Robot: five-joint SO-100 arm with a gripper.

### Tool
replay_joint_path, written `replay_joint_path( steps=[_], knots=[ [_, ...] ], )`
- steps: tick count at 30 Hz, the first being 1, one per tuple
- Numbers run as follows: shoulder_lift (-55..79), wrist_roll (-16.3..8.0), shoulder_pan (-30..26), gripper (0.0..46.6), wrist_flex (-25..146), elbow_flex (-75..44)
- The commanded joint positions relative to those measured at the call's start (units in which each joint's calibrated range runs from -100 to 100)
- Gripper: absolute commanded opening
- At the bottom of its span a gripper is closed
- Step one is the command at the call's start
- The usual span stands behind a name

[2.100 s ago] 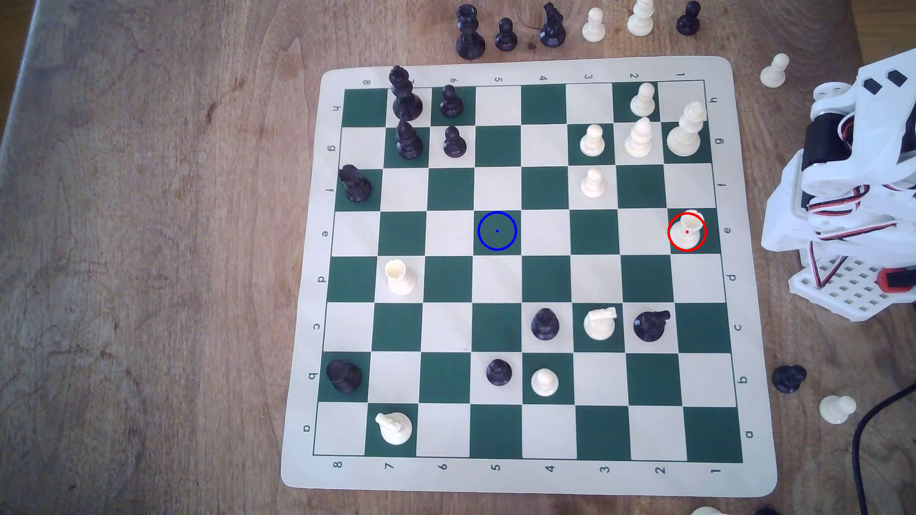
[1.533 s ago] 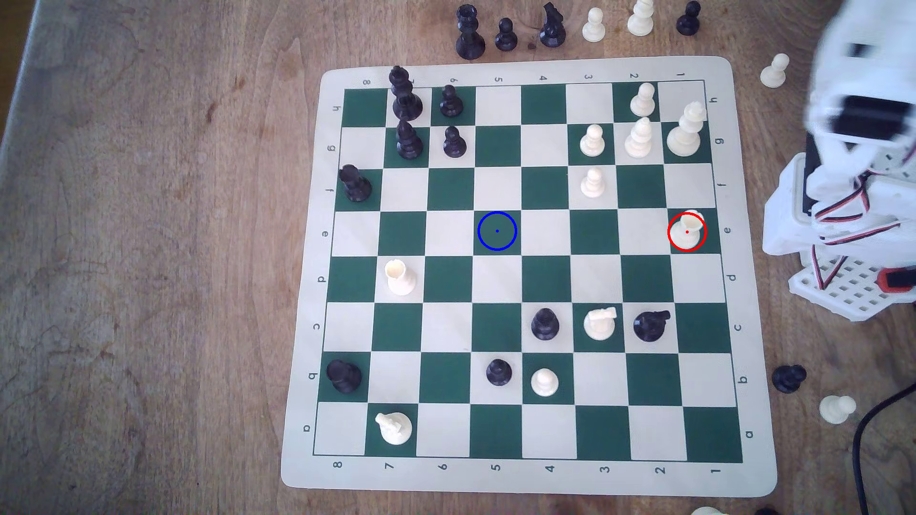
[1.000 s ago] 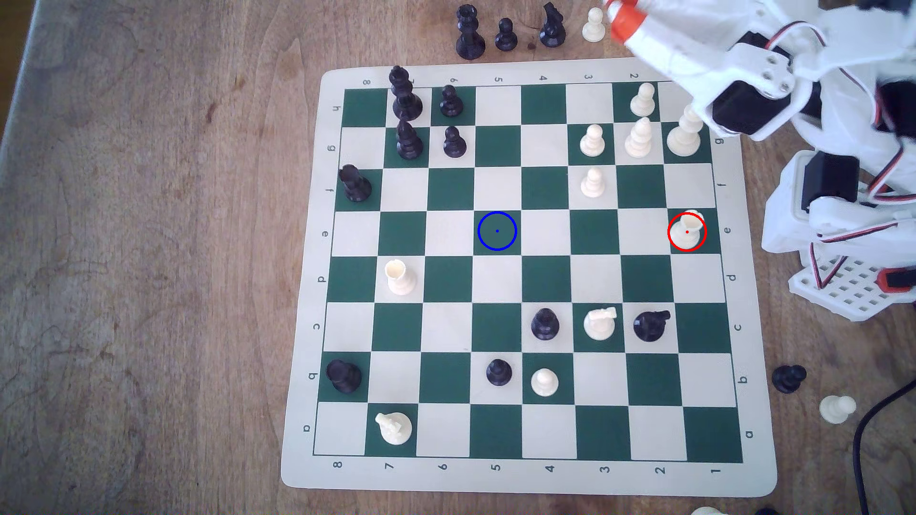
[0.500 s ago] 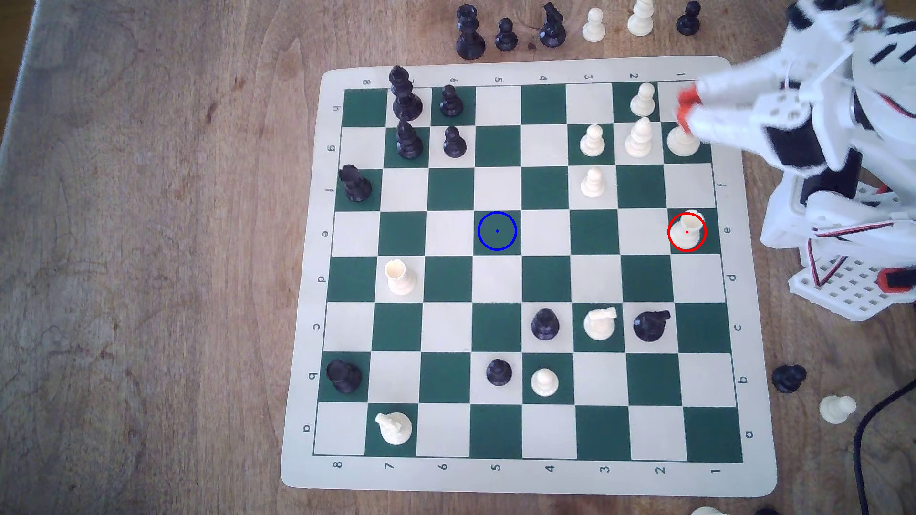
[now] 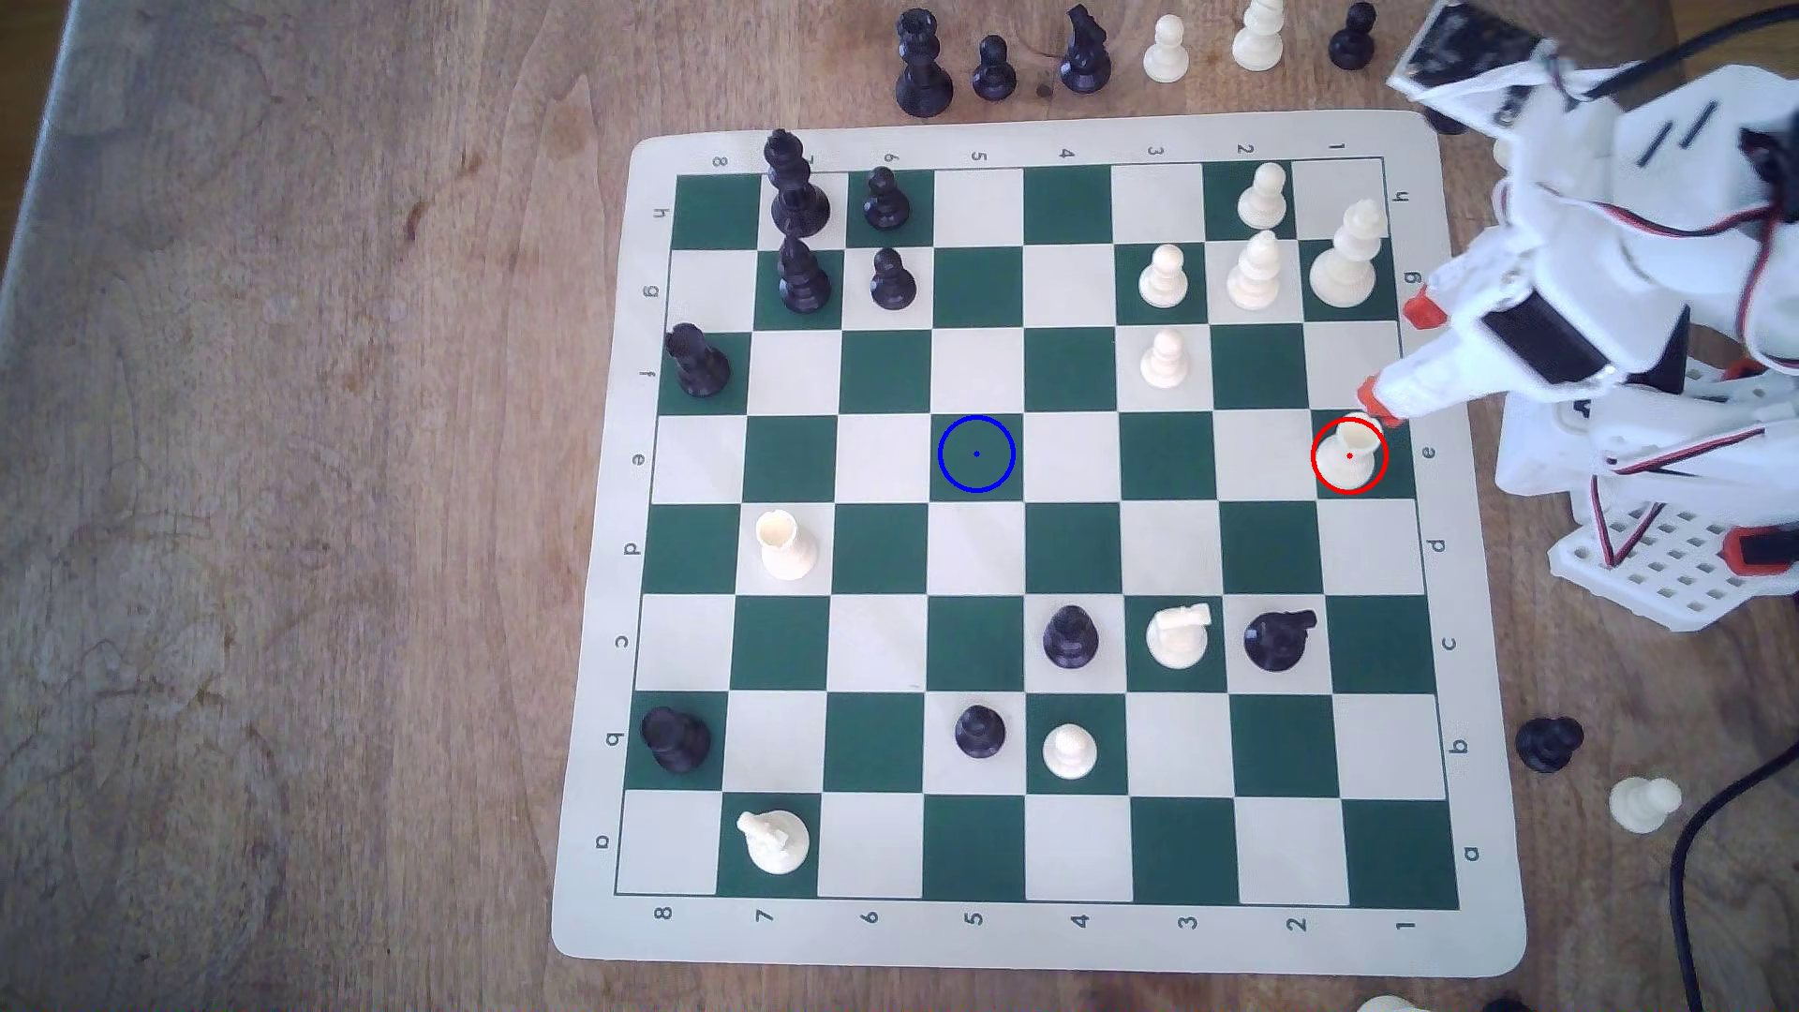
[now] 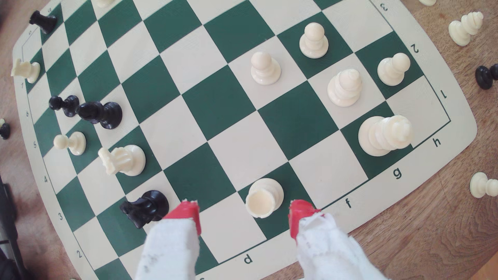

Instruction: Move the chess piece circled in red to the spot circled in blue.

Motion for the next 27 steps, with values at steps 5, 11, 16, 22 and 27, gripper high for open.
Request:
replay_joint_path(
  steps=[5, 11, 16, 22, 27],
  knots=[
    [18.17, 1.9, -1.57, 19.5, -11.14, 4.49],
    [22.33, 4.74, -1.96, 19.8, -11.63, 8.39],
    [24.54, 5.32, -2.28, 19.5, -14.42, 9.84],
    [24.88, 5.08, -2.98, 19.9, -15.97, 9.75],
    [27.08, 4.69, -4.86, 17.7, -17.53, 9.84]
  ],
)
